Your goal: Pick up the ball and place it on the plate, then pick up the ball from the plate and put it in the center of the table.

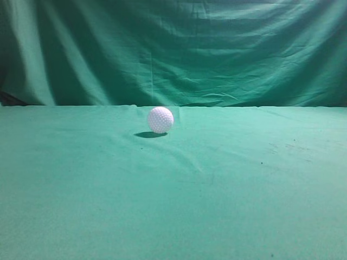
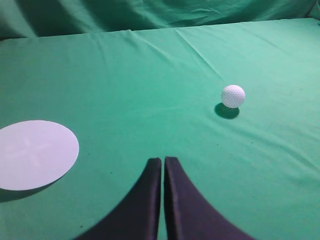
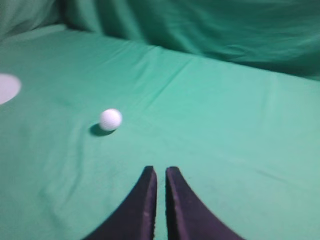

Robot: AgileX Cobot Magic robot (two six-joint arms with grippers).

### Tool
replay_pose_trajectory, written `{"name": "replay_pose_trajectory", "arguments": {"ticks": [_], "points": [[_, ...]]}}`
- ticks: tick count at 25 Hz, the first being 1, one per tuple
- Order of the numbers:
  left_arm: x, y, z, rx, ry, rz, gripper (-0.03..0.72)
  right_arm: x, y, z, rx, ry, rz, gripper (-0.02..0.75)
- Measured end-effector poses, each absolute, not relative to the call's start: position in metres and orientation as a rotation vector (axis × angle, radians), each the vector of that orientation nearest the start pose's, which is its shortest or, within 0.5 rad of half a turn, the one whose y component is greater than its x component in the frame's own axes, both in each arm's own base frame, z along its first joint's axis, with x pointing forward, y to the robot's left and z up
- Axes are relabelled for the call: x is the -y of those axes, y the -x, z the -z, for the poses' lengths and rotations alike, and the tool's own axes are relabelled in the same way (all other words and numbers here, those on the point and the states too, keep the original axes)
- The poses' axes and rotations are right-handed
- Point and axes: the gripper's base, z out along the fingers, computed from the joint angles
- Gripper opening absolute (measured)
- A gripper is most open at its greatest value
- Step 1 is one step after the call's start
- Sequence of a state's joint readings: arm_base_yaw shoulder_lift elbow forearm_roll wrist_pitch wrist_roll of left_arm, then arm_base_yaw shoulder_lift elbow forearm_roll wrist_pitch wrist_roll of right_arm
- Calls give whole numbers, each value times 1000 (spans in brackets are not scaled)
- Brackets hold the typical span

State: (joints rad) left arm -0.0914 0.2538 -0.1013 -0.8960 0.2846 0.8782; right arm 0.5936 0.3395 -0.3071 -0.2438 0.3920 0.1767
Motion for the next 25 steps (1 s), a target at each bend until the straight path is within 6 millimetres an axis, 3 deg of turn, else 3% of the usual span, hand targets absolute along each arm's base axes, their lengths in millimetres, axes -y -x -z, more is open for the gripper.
{"name": "replay_pose_trajectory", "arguments": {"ticks": [3, 9, 14, 25], "points": [[27, -72, -215, -1802, -241, 264, 0, -28, -69, -253, -1788, 436, -229, 70], [27, -72, -215, -1802, -241, 264, 0, -14, -61, -211, -1705, 225, -175, 70], [27, -72, -215, -1802, -241, 264, 0, -8, -58, -190, -1705, 119, -125, 70], [27, -72, -215, -1802, -241, 264, 0, -2, -55, -178, -1794, 43, -52, 70]]}}
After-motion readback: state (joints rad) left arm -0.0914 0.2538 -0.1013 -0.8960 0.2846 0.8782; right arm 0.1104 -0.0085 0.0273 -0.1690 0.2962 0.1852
